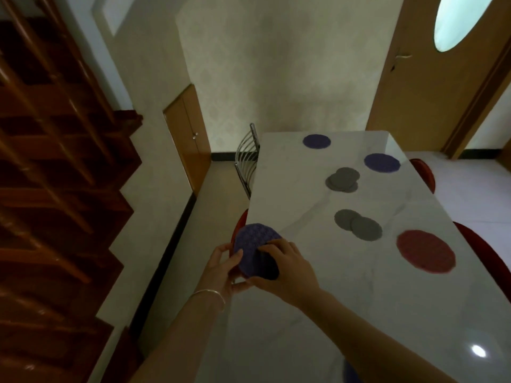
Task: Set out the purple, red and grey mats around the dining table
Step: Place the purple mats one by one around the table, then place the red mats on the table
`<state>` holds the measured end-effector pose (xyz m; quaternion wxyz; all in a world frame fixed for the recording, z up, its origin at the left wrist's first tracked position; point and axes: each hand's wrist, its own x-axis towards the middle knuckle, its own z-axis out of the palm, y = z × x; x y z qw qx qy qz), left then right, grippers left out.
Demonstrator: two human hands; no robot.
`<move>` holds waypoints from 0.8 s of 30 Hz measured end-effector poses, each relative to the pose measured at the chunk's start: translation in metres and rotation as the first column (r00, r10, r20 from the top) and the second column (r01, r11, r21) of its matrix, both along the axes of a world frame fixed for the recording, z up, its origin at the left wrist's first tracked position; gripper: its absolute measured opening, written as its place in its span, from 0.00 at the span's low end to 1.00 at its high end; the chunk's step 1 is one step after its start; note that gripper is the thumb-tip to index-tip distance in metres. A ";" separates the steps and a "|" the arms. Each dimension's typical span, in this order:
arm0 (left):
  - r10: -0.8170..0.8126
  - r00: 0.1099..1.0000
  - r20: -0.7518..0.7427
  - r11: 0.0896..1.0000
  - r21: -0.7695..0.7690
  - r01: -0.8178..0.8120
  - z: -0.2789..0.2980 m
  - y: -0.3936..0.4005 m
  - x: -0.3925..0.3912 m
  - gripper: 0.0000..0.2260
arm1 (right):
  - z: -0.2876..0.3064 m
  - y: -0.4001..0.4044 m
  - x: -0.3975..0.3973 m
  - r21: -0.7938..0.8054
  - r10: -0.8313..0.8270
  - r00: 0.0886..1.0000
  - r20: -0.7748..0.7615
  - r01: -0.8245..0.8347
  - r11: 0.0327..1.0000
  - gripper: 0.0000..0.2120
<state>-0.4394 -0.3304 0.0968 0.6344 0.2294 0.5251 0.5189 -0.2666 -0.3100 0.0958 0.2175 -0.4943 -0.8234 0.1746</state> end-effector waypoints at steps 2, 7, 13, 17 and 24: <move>-0.030 1.000 -0.001 1.000 0.007 0.030 0.006 0.023 -0.016 0.18 | 0.007 0.019 -0.015 -0.007 -0.015 1.000 0.021 0.015 1.000 0.33; -0.161 0.986 0.039 0.986 0.043 0.159 0.008 0.083 -0.040 0.17 | 0.023 0.058 -0.041 0.025 -0.086 0.990 0.114 0.083 0.996 0.29; -0.385 0.920 0.070 0.923 0.042 0.383 -0.007 0.161 -0.047 0.11 | 0.029 0.088 -0.061 -0.025 -0.239 0.949 0.205 0.249 0.968 0.23; -0.487 0.871 0.063 0.873 0.025 0.486 -0.018 0.189 -0.041 0.07 | 0.036 0.090 -0.065 -0.076 -0.315 0.912 0.262 0.345 0.935 0.15; -0.744 0.665 0.068 0.667 0.011 0.745 -0.009 0.240 -0.020 0.15 | 0.031 0.101 -0.069 -0.078 -0.638 0.698 0.325 0.692 0.717 0.14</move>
